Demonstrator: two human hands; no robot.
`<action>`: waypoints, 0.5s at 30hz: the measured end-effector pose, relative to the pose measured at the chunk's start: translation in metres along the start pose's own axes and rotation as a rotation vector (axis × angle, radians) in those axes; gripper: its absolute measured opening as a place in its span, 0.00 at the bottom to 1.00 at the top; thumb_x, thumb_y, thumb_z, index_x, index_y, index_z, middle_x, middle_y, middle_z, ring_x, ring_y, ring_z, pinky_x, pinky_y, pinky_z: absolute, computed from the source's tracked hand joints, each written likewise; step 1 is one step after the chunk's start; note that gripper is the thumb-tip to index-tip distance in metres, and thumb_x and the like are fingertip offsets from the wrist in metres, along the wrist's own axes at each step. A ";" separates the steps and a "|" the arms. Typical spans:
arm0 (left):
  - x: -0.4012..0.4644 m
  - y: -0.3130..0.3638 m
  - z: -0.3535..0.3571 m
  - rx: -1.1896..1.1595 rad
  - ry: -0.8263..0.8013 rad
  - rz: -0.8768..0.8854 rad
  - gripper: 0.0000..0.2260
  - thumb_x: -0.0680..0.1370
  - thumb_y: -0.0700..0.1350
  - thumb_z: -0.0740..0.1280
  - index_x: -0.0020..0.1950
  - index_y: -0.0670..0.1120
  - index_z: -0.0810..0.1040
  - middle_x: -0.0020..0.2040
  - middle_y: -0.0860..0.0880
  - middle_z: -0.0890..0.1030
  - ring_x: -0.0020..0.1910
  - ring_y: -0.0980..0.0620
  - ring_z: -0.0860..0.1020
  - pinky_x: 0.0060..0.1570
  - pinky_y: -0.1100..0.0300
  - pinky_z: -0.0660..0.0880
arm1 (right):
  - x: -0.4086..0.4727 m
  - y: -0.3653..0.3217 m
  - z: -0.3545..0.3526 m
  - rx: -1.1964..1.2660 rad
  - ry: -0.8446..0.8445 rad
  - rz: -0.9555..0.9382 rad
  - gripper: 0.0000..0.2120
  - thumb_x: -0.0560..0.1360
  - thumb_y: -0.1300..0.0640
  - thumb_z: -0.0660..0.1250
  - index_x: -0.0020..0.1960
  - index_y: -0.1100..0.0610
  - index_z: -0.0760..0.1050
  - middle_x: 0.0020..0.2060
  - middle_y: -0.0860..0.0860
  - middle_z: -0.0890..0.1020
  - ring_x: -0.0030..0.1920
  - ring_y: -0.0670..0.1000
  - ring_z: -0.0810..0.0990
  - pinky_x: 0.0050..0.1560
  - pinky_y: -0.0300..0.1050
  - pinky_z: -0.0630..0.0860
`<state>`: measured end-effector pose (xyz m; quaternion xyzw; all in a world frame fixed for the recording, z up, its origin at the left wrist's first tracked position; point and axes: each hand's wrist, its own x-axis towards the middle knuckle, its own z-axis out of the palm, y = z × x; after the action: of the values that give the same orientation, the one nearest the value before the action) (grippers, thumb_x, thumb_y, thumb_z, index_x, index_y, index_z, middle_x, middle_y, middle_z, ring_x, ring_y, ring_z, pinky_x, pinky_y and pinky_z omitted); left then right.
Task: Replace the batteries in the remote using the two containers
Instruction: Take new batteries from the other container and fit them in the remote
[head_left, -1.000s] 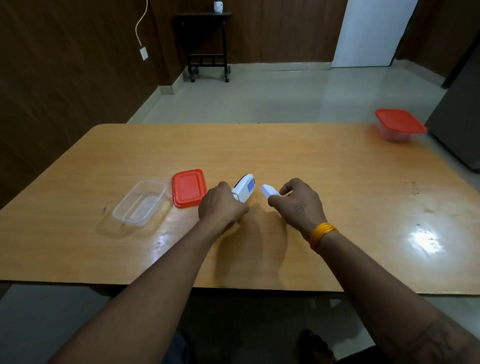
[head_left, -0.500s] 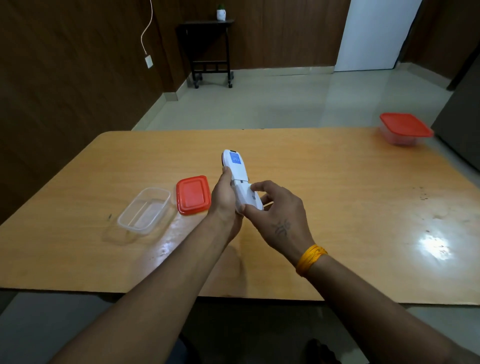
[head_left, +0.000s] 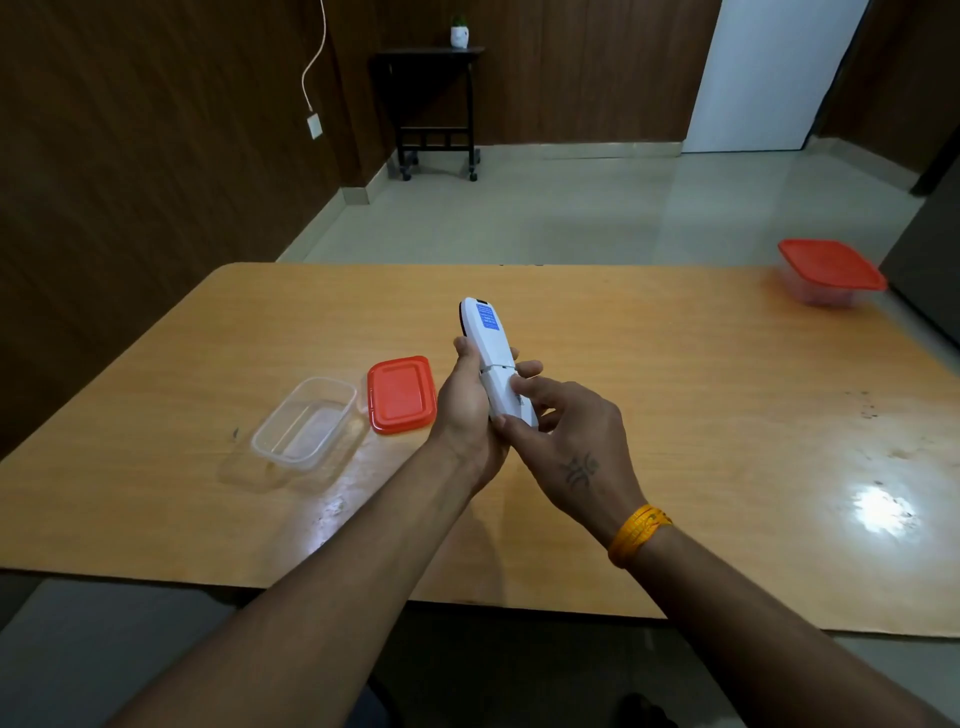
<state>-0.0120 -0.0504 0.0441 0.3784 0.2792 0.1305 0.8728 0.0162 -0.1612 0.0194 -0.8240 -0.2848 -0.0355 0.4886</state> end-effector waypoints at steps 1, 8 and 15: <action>0.000 0.001 -0.001 -0.005 -0.004 -0.001 0.33 0.85 0.67 0.50 0.71 0.41 0.75 0.48 0.43 0.85 0.44 0.45 0.84 0.37 0.51 0.83 | 0.001 0.000 0.000 -0.008 -0.012 -0.007 0.21 0.75 0.49 0.77 0.67 0.53 0.83 0.53 0.54 0.87 0.47 0.52 0.84 0.51 0.55 0.84; -0.005 -0.004 -0.001 -0.039 -0.032 -0.002 0.30 0.84 0.67 0.53 0.66 0.42 0.76 0.52 0.42 0.84 0.52 0.42 0.83 0.55 0.43 0.81 | 0.000 0.000 -0.001 0.000 0.006 -0.052 0.21 0.74 0.51 0.78 0.66 0.54 0.84 0.51 0.52 0.87 0.48 0.52 0.84 0.51 0.55 0.84; -0.007 -0.010 0.000 -0.102 -0.027 0.001 0.31 0.84 0.67 0.55 0.66 0.41 0.76 0.49 0.43 0.85 0.54 0.42 0.84 0.53 0.44 0.82 | -0.004 0.000 0.003 0.048 0.073 -0.063 0.19 0.71 0.55 0.79 0.61 0.55 0.86 0.48 0.52 0.86 0.46 0.53 0.84 0.49 0.56 0.84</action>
<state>-0.0175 -0.0604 0.0396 0.3355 0.2600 0.1400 0.8946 0.0125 -0.1606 0.0163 -0.8008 -0.2934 -0.0738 0.5169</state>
